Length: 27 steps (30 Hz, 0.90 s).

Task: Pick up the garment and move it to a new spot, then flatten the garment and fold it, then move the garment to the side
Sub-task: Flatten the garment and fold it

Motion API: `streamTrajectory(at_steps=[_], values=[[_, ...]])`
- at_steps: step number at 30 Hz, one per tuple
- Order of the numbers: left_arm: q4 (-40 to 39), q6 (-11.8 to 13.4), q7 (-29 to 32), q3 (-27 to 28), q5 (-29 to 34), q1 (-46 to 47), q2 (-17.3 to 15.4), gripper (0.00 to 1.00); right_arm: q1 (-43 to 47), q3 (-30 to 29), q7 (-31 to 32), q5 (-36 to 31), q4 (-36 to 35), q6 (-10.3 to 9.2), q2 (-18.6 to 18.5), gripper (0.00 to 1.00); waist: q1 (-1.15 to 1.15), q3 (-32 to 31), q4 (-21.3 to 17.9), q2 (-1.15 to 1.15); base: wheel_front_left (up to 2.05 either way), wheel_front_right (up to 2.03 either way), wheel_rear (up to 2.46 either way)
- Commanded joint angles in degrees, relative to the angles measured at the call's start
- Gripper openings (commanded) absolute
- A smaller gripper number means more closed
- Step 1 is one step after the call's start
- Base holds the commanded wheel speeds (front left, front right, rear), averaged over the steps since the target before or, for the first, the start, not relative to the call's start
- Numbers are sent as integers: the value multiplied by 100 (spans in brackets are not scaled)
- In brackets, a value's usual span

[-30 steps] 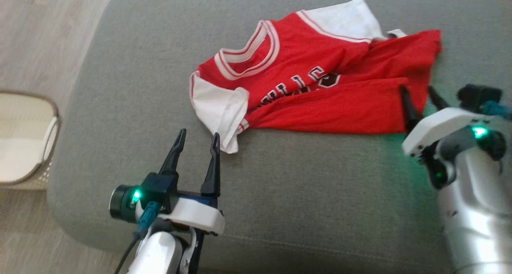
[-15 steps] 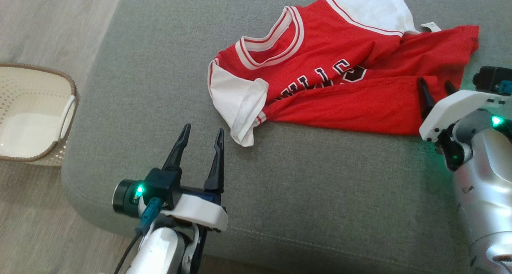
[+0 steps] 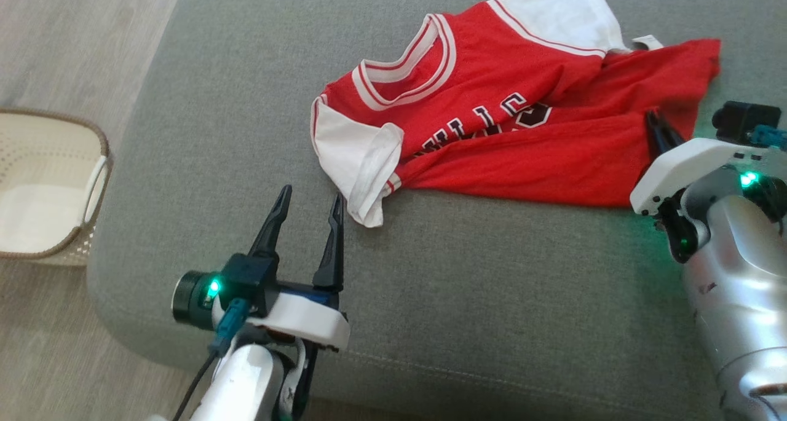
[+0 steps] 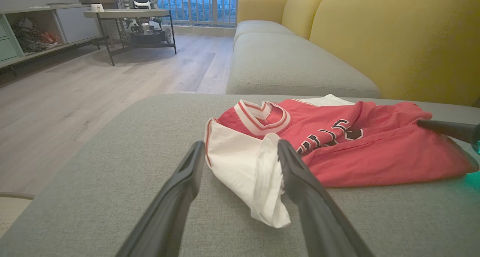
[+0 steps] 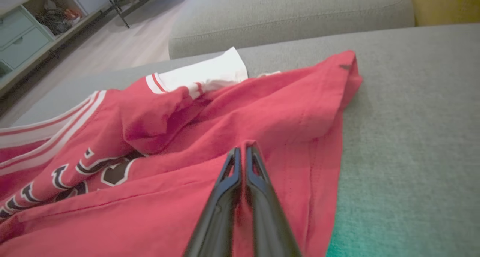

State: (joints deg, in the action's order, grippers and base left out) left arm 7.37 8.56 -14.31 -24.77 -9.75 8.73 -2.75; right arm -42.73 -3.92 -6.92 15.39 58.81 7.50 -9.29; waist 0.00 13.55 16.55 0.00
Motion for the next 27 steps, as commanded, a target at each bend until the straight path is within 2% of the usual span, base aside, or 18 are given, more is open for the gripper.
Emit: streamTrajectory(at_steps=[1,7,13,21,27], values=[[-147,12,-69,230,-3,168,-12,100,-73,187,-168,103,-166,-1,1,0,0,-83,-60,0,0,0,0],[-153,6,-69,358,56,74,-12,100,210,484,-455,493,-480,-1,88,0,0,-368,-274,0,0,0,0],[-168,18,-69,537,84,-84,-12,100,873,812,-460,907,-1211,-1,246,0,0,-728,-604,0,0,0,0],[-154,58,-69,724,95,-292,-12,100,2192,1088,-5,1153,-2477,-1,479,0,0,-1124,-1068,0,0,0,0],[-43,80,-69,776,110,-418,-12,100,3381,979,626,1087,-3502,-1,607,0,0,-1347,-1405,0,0,0,0]])
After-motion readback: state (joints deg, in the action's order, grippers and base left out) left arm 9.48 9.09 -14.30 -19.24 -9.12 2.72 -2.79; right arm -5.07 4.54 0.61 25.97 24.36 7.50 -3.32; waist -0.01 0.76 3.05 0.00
